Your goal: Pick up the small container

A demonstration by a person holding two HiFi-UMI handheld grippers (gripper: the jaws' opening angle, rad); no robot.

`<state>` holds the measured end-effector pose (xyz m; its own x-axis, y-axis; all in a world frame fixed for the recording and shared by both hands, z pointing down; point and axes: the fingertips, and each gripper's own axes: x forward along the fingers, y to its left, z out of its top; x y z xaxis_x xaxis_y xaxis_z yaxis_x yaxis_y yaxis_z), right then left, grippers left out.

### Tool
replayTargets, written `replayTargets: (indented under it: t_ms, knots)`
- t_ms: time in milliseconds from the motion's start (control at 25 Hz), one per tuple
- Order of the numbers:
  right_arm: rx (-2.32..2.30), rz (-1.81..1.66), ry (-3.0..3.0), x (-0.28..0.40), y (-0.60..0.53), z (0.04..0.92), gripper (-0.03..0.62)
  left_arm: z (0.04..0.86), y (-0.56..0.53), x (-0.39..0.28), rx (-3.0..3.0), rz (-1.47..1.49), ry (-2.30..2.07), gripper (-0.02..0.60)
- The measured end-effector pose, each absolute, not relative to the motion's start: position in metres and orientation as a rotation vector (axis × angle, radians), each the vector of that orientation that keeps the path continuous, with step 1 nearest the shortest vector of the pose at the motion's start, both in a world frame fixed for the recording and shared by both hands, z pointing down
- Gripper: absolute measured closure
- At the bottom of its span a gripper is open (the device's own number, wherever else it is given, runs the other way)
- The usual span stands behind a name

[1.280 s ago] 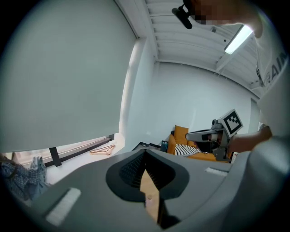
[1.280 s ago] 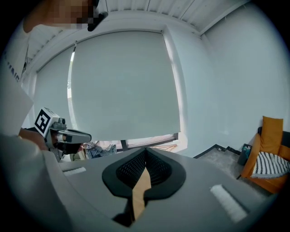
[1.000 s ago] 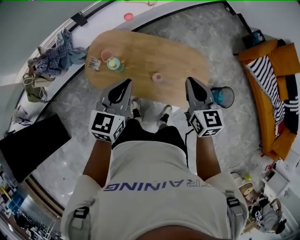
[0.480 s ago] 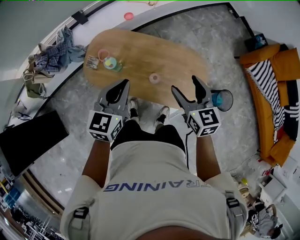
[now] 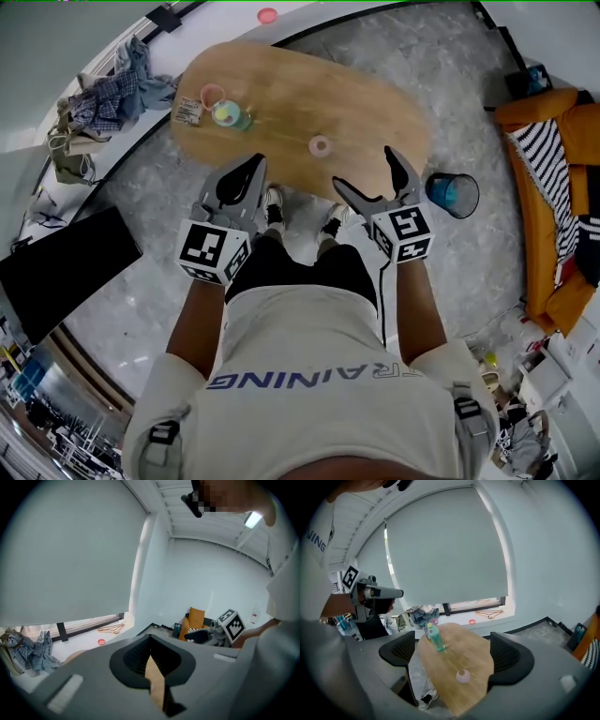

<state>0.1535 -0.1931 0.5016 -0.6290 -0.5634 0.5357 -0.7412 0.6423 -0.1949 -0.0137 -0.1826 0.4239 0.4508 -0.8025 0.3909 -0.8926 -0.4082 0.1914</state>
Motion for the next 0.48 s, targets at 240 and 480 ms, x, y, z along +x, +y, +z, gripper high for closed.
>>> replayTargets:
  t_ms: [240,480]
  knots:
    - [0.965,0.577,-2.362,0.129,-0.200,0.606,0.062,0.465,-0.186,-0.021,2.291,0.357,-1.412,0.581]
    - [0.946,0.605,-2.305,0.114,-0.214,0.708,0.036,0.530,-0.188,-0.021,2.251,0.419,-1.379,0.581]
